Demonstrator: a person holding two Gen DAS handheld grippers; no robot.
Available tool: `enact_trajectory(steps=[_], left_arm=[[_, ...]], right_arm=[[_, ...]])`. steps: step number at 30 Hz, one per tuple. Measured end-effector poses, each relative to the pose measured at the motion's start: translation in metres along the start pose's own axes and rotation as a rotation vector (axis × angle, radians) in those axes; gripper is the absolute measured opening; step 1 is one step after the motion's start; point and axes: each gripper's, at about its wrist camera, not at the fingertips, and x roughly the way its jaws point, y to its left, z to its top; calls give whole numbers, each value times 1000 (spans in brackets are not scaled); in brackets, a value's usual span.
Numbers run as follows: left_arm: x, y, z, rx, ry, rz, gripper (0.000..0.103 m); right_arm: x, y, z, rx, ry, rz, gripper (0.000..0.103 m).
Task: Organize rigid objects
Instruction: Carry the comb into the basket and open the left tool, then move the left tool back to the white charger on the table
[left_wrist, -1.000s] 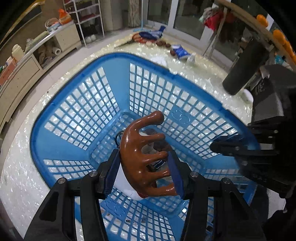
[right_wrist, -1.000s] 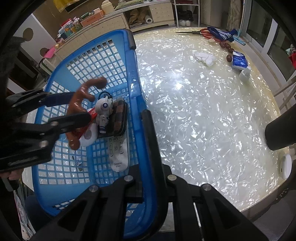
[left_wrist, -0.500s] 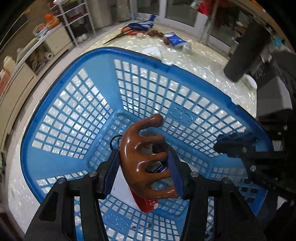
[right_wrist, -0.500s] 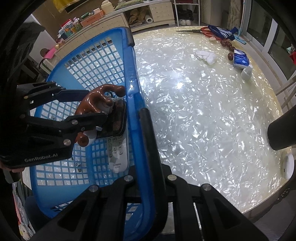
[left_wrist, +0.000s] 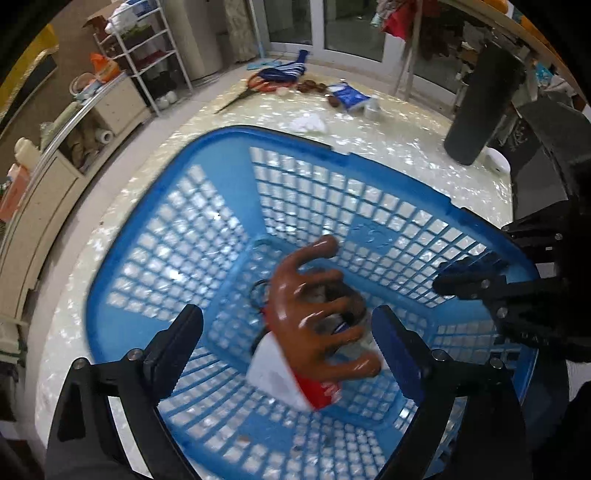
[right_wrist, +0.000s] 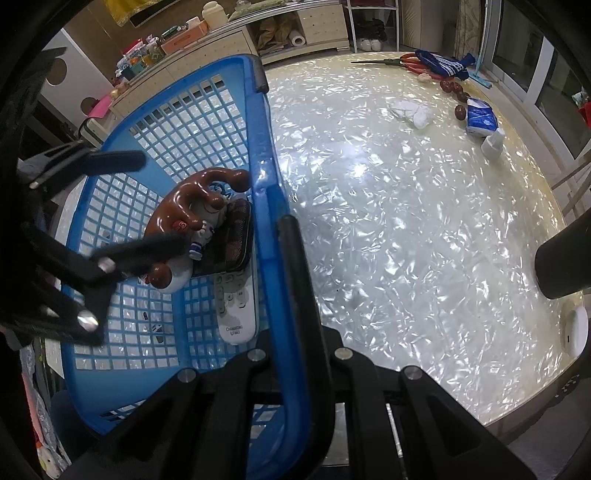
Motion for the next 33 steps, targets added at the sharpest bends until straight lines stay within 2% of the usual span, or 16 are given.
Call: enact_trajectory(steps=[5, 8, 10, 13, 17, 21, 25, 27, 30, 33], left_arm=[[-45, 18, -6, -25, -48, 45, 94], [-79, 32, -20, -61, -71, 52, 94], [-99, 45, -37, -99, -72, 50, 94], [-127, 65, -67, -148, -109, 113, 94], [-145, 104, -109, -295, -121, 161, 95], [-136, 139, -150, -452, -84, 173, 96], [-109, 154, -180, -552, -17, 163, 96], [-94, 161, -192, -613, 12, 138, 96], [-71, 166, -202, -687, 35, 62, 96], [-47, 164, -205, -755, 60, 41, 100]], right_arm=[[1, -2, 1, -2, 4, 1, 7], [-2, -1, 1, -8, 5, -8, 7], [-5, -1, 1, -14, 0, -15, 7], [-5, -1, 3, -17, 0, -16, 7], [-3, 3, 4, -20, 7, -25, 7], [-3, 7, 4, -30, 10, -39, 7], [-2, 10, 4, -37, 15, -51, 7], [-1, 10, 4, -41, 18, -56, 7], [0, 9, 4, -37, 20, -59, 7], [3, 8, 2, -34, 30, -58, 7]])
